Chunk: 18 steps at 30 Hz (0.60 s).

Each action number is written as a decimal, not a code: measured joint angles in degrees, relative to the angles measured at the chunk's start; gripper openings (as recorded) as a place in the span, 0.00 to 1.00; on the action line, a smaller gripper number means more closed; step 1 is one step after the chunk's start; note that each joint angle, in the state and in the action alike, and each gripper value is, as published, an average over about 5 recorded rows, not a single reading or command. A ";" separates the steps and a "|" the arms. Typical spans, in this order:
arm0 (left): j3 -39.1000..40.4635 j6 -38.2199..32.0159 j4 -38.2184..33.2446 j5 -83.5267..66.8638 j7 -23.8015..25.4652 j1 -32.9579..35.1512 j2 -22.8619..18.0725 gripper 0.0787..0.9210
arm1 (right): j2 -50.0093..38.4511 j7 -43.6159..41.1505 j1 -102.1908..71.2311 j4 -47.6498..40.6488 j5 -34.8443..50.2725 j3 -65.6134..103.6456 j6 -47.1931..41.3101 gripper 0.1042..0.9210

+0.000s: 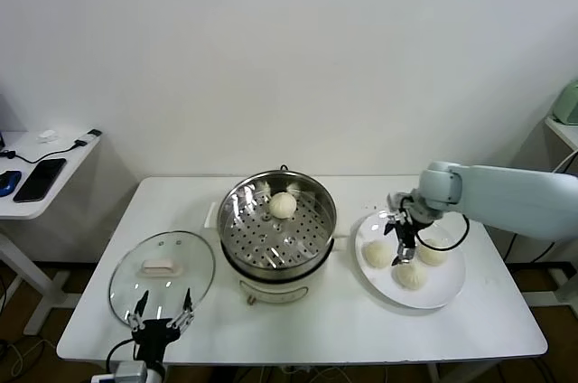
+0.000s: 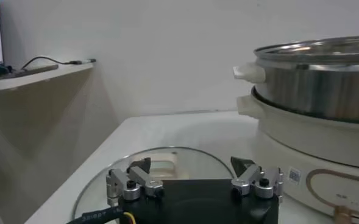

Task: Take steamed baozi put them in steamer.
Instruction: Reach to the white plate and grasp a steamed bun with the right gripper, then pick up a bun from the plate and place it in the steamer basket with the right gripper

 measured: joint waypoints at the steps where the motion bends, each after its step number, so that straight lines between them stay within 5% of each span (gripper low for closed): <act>1: 0.03 0.00 0.02 0.01 0.00 0.00 -0.02 0.88 | 0.31 0.25 -0.67 -0.47 -0.08 0.52 -0.20 0.88; 8: 0.06 -0.05 -0.07 0.07 -0.07 0.34 -0.04 0.88 | 1.58 0.80 -3.24 -2.18 -0.80 2.40 -1.51 0.85; 18: 0.12 0.03 -0.96 0.10 -0.05 1.01 -0.14 0.88 | 1.58 0.83 -3.66 -2.14 -1.66 2.94 -2.63 0.66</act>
